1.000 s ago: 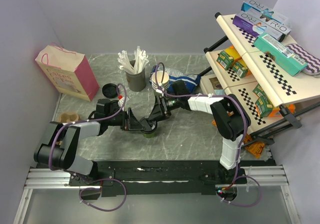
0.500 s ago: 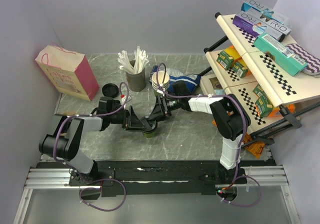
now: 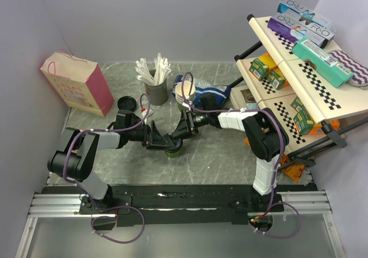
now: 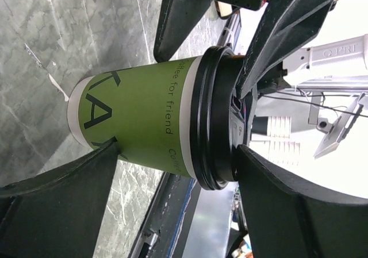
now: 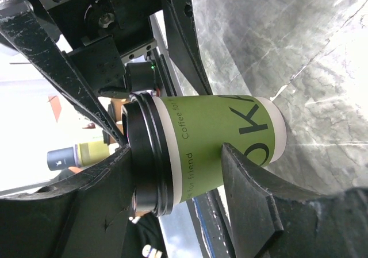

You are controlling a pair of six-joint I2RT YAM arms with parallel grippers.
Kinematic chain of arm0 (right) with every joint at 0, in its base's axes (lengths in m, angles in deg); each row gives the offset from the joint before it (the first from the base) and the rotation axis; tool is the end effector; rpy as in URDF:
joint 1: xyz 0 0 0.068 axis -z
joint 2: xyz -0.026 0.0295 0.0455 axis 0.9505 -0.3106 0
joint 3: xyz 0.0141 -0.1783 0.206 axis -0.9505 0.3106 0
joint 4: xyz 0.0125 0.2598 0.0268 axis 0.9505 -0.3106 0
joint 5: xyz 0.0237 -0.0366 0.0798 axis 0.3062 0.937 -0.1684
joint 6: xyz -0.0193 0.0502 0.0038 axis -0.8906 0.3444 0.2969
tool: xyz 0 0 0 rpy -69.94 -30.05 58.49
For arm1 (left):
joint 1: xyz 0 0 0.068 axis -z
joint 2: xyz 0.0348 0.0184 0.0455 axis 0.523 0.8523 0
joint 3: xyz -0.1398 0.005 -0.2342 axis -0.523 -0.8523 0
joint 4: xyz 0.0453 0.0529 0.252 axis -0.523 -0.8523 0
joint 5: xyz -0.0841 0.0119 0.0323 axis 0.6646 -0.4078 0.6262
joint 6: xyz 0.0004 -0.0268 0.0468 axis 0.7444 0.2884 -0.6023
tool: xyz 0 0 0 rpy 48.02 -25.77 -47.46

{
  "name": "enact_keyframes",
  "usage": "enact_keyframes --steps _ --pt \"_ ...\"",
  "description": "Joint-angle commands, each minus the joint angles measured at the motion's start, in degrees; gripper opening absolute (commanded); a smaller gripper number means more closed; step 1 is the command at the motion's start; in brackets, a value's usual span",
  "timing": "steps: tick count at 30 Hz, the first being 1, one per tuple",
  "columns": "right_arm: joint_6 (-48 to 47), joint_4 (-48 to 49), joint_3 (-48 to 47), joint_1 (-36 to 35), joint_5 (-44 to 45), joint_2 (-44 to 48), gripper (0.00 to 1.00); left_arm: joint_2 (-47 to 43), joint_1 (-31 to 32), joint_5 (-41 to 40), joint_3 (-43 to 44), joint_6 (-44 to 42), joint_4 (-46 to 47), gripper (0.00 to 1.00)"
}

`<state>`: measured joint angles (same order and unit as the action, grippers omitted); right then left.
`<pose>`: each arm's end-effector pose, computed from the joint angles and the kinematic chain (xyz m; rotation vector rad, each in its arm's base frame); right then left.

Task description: Pack the takeout coffee

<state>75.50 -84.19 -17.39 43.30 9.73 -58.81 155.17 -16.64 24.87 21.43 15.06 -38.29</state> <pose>0.3185 0.2097 0.1513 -0.5016 2.4614 1.7896 0.2544 -0.1009 0.1338 0.2391 2.3619 -1.7195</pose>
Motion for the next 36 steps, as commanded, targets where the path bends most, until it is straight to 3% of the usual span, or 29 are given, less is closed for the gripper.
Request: enact_keyframes --steps 1,4,6,12,19,26,31,36 --pt "-0.92 -8.34 2.25 -0.22 12.56 -5.65 0.61 3.26 0.93 -15.18 -2.78 -7.17 -4.06 0.86" --pt "-3.57 -8.96 -0.04 -0.58 11.24 -4.86 0.61 -0.70 0.22 -7.73 -4.36 -8.40 0.59 0.88" --pt "-3.83 -8.69 -0.40 -0.67 11.06 -4.16 0.61 -2.37 0.22 -5.68 -4.80 -8.23 2.27 0.99" --pt "-3.48 -7.11 0.57 -1.02 10.80 -2.22 0.62 -5.79 0.13 -1.28 -4.63 -3.31 8.86 0.99" --pt "-4.45 -8.25 -0.84 -1.11 10.80 -2.13 0.62 -8.27 1.36 0.04 -4.89 -5.24 5.00 0.99" --pt "-4.89 -8.52 -1.28 -1.02 10.97 -2.13 0.62 -5.20 2.95 -4.87 -4.37 -5.93 3.25 0.99" --pt "-4.89 -8.69 -1.19 -0.93 11.59 -2.31 0.63 -1.41 4.53 -11.11 -2.43 -12.96 -7.12 0.99" --pt "-3.92 -7.38 -0.23 -0.32 11.59 -2.31 0.63 1.22 9.35 -18.13 -3.05 -10.08 -7.22 0.99"
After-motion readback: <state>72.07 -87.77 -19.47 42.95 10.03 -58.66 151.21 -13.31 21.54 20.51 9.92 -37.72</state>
